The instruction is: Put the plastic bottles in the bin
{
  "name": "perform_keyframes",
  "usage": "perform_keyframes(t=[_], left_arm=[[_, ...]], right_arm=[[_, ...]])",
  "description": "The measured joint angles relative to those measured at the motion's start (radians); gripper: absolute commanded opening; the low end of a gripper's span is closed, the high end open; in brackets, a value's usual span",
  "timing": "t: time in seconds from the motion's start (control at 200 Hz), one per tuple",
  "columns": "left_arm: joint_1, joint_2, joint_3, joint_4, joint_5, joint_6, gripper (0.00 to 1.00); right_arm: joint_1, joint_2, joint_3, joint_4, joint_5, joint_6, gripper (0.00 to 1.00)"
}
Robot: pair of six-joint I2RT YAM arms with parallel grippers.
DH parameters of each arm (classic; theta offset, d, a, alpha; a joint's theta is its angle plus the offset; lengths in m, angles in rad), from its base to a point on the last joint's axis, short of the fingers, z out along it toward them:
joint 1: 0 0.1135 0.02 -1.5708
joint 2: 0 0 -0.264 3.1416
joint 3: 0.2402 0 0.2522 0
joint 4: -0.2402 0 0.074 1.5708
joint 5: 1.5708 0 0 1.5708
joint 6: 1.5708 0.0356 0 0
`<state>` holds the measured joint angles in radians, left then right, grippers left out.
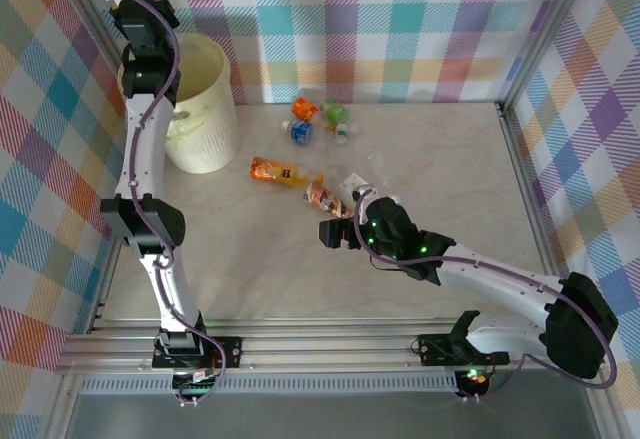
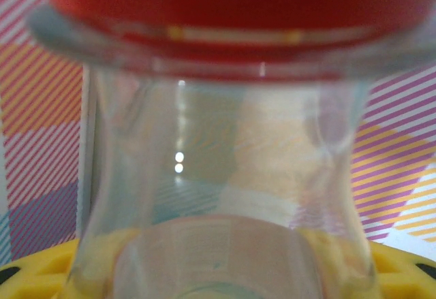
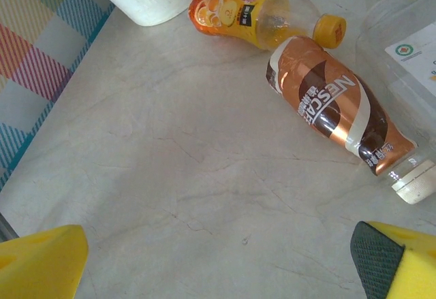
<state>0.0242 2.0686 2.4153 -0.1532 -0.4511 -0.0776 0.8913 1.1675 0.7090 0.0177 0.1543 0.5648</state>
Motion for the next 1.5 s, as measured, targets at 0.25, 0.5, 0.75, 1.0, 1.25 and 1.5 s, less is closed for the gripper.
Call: perform_keyframes(t=[0.25,0.5,0.75,1.0,1.25,1.5], left_arm=[[0.041,0.076,0.059,-0.196,0.094,-0.115,0.56],[0.058,0.078,0.069,-0.338,0.224,-0.235,0.56],[0.06,0.105,0.071,-0.404,0.336,-0.327,0.69],[0.069,0.129,0.071,-0.422,0.444,-0.405,0.85],[0.073,0.128,0.071,-0.424,0.461,-0.421,0.92],[0.073,0.104,0.071,-0.454,0.494,-0.424,0.93]], right_arm=[[0.0,0.0,0.0,-0.013,0.014,0.0,1.0],[0.0,0.002,0.0,-0.012,0.014,0.0,1.0],[0.0,0.035,0.001,-0.017,0.013,0.0,1.0],[0.0,0.046,0.011,-0.037,0.013,0.0,1.0],[0.0,0.047,0.011,-0.04,0.015,0.001,1.0],[-0.003,0.047,0.011,-0.065,0.056,0.055,1.0]])
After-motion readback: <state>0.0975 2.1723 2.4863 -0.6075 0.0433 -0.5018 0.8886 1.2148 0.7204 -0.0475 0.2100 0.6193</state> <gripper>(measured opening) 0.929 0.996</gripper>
